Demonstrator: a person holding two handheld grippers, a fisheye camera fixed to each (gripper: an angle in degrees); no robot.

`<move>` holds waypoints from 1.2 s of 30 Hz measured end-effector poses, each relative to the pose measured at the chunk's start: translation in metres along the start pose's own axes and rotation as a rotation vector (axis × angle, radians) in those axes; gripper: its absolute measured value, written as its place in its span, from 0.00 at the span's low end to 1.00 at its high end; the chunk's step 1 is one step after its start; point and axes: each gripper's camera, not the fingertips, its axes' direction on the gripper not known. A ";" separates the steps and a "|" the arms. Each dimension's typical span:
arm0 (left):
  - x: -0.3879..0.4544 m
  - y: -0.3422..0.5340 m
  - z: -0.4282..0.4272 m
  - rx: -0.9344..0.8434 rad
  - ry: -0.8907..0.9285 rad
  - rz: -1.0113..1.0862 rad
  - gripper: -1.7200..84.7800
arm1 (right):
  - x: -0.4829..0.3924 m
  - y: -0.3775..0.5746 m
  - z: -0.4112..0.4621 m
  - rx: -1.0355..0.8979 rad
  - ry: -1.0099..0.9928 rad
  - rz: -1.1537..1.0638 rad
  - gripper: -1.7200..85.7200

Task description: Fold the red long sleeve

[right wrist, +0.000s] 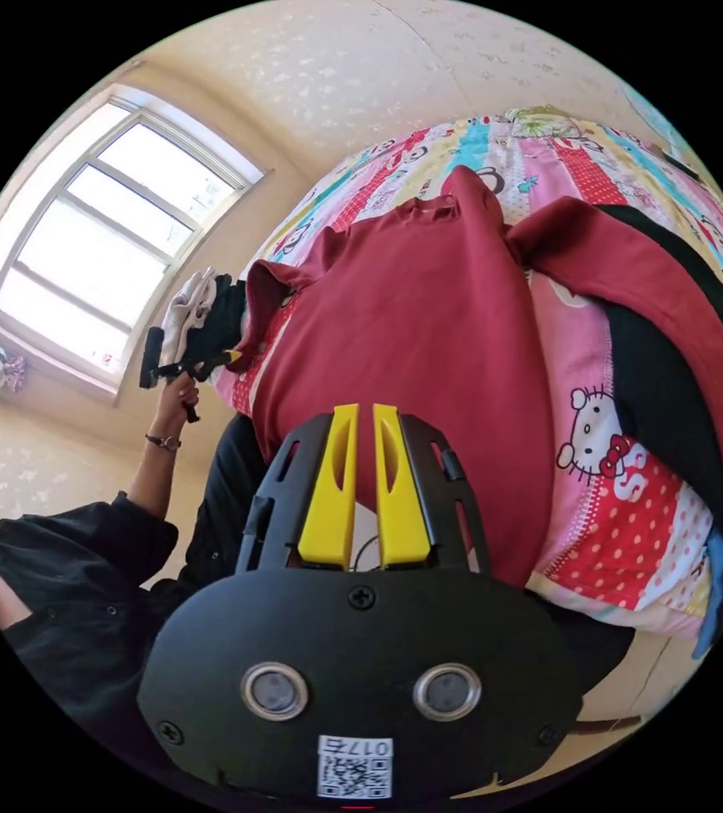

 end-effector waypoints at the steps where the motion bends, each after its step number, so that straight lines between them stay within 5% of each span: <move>1: -0.001 0.013 -0.021 0.011 -0.016 0.025 0.06 | -0.003 -0.002 0.002 -0.016 0.001 -0.006 0.05; 6: -0.081 0.139 -0.153 0.079 -0.383 -0.108 0.07 | -0.022 -0.021 0.011 -0.043 0.092 -0.046 0.05; 10: -0.155 0.225 -0.194 0.203 -0.284 -0.418 0.12 | -0.037 -0.034 0.017 0.017 0.191 -0.090 0.05; 17: -0.277 0.297 -0.116 0.396 0.719 -0.800 0.26 | -0.018 -0.013 0.062 0.006 0.333 -0.114 0.05; 21: -0.306 0.301 -0.077 0.392 0.751 -0.985 0.23 | -0.003 0.010 0.029 0.091 0.194 -0.076 0.05; 29: -0.270 0.269 -0.159 0.629 0.711 -0.823 0.05 | 0.024 0.035 -0.018 0.155 -0.150 -0.084 0.04; 36: -0.085 0.086 -0.343 0.687 0.236 -0.238 0.03 | 0.014 0.040 -0.040 0.122 -0.311 -0.225 0.03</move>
